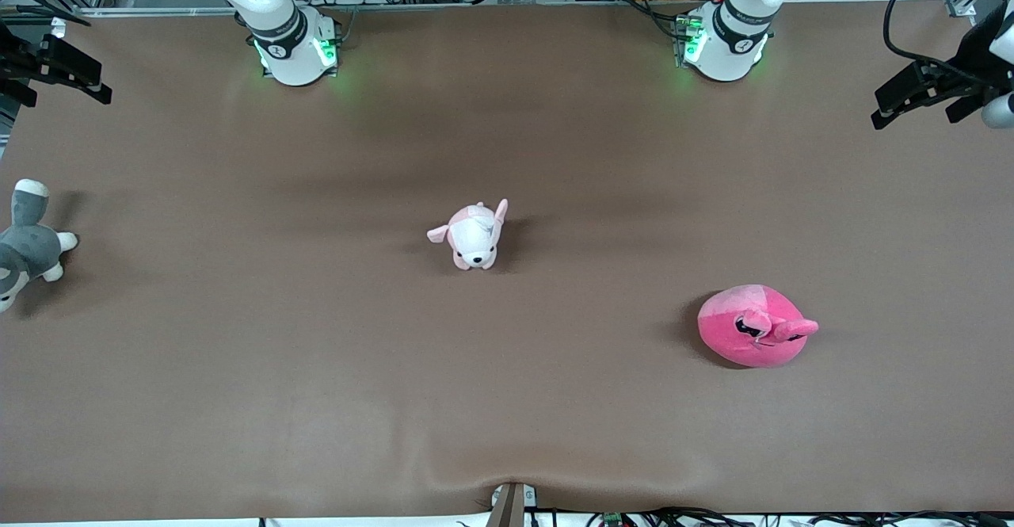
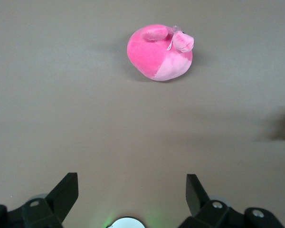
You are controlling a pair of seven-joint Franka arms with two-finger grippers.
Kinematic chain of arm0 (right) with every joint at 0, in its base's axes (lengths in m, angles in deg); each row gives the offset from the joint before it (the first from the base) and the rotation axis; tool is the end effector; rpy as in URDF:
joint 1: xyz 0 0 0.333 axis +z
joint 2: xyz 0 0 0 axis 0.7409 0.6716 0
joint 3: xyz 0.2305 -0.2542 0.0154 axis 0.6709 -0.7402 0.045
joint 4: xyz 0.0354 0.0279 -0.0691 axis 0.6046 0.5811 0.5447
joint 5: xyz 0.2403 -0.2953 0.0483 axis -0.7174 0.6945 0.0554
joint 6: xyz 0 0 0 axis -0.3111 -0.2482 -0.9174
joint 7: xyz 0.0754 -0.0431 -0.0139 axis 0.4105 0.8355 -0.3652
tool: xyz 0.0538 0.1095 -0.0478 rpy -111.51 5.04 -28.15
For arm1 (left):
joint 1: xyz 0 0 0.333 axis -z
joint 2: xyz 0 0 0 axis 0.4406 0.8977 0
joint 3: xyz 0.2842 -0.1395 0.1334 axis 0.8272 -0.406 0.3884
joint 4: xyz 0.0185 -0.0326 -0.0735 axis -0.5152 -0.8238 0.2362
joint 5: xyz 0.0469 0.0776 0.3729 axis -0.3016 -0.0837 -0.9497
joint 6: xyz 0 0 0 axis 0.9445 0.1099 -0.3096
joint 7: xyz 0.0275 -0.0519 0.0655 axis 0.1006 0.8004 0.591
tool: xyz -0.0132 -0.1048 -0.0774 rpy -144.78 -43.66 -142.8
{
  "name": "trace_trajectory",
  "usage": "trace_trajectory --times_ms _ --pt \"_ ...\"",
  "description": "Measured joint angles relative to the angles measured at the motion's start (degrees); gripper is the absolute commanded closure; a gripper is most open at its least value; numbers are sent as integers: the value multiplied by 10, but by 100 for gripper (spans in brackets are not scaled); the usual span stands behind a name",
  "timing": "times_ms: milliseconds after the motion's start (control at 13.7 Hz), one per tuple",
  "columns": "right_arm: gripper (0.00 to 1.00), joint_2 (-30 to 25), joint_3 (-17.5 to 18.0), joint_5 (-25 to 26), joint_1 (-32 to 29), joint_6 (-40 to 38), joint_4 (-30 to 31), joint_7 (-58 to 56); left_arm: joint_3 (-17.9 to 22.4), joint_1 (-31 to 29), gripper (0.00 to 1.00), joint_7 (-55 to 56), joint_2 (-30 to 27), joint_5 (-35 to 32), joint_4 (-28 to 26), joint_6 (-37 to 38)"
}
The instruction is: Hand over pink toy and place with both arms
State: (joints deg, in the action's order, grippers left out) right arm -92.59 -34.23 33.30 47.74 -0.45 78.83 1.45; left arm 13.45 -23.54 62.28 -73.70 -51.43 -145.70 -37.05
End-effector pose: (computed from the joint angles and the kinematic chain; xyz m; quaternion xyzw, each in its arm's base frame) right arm 0.4801 -0.0100 0.6856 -0.9983 -0.0153 0.0554 0.0063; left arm 0.4980 -0.0309 0.6697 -0.9989 -0.0412 -0.0102 0.0177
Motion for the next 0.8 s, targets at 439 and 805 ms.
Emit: trace_trajectory --times_ms 439,805 --pt "0 0 0 0 0 -4 0 0 2 -1 0 -9 0 0 6 3" --pt "0 0 0 0 0 -5 0 0 4 -12 0 -10 0 0 12 32"
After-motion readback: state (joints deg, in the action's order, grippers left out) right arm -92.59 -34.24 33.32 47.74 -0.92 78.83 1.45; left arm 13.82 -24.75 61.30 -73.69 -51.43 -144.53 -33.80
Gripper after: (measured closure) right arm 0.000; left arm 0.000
